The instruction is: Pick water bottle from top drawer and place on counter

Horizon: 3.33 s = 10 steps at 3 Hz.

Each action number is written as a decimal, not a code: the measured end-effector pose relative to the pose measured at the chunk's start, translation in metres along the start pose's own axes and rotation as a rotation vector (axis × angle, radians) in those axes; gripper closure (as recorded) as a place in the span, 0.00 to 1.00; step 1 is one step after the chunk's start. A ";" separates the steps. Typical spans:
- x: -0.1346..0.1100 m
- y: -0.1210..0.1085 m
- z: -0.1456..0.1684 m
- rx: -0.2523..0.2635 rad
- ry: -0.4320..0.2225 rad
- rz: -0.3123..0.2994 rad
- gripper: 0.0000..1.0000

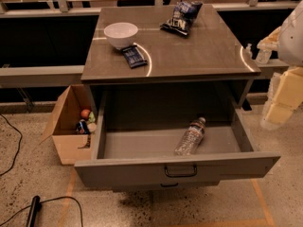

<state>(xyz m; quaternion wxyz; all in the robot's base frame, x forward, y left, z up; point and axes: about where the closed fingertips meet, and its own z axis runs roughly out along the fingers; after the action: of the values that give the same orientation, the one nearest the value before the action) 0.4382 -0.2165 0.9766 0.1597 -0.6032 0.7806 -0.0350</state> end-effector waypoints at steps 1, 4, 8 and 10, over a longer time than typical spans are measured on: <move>0.000 0.000 0.000 0.000 0.000 0.000 0.00; 0.017 -0.065 0.061 -0.092 -0.042 -0.345 0.00; 0.026 -0.051 0.089 -0.103 -0.089 -0.797 0.00; 0.030 -0.052 0.176 -0.150 -0.064 -1.061 0.00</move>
Offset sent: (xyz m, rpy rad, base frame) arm 0.0620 -0.0267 -0.0484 -0.0565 0.0676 0.1979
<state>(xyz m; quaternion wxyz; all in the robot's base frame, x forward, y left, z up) 0.5312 -0.2344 0.8170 0.1002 -0.9254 0.3636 -0.0367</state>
